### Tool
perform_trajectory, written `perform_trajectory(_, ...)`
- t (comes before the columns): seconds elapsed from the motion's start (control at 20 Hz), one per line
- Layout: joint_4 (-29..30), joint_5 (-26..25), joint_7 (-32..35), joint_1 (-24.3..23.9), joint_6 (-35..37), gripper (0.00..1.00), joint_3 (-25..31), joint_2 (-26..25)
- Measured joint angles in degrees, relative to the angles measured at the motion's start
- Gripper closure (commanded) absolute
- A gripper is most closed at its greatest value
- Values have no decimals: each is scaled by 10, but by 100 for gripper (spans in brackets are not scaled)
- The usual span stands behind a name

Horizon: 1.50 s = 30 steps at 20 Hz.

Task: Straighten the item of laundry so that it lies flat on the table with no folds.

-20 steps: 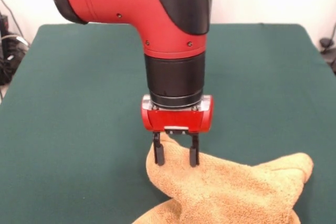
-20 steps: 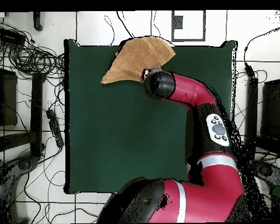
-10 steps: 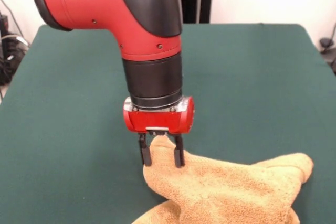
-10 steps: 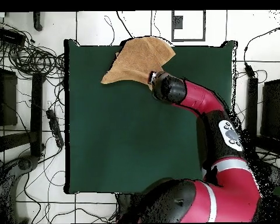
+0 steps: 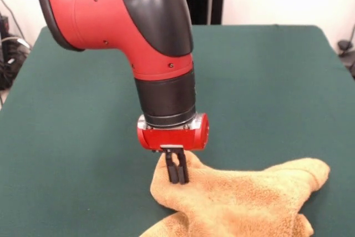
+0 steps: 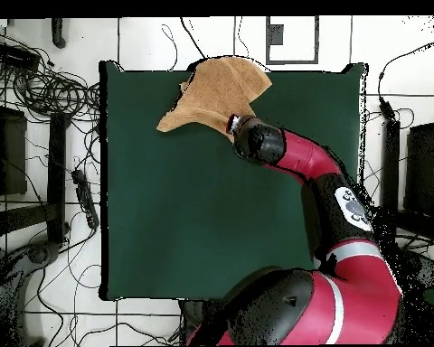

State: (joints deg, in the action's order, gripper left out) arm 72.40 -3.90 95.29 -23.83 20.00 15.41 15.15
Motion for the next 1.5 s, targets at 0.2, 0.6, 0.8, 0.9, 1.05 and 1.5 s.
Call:
perform_trajectory(0.2,0,-14,0,2,-8,100,0,-6)
perform_trajectory(0.6,0,-24,0,3,-15,100,0,-5)
perform_trajectory(0.8,0,-27,0,3,-17,100,0,-5)
perform_trajectory(0.9,0,-27,0,4,-17,0,0,-5)
perform_trajectory(1.05,0,-27,0,7,-17,0,1,-3)
perform_trajectory(1.5,2,-34,0,16,-17,0,1,3)
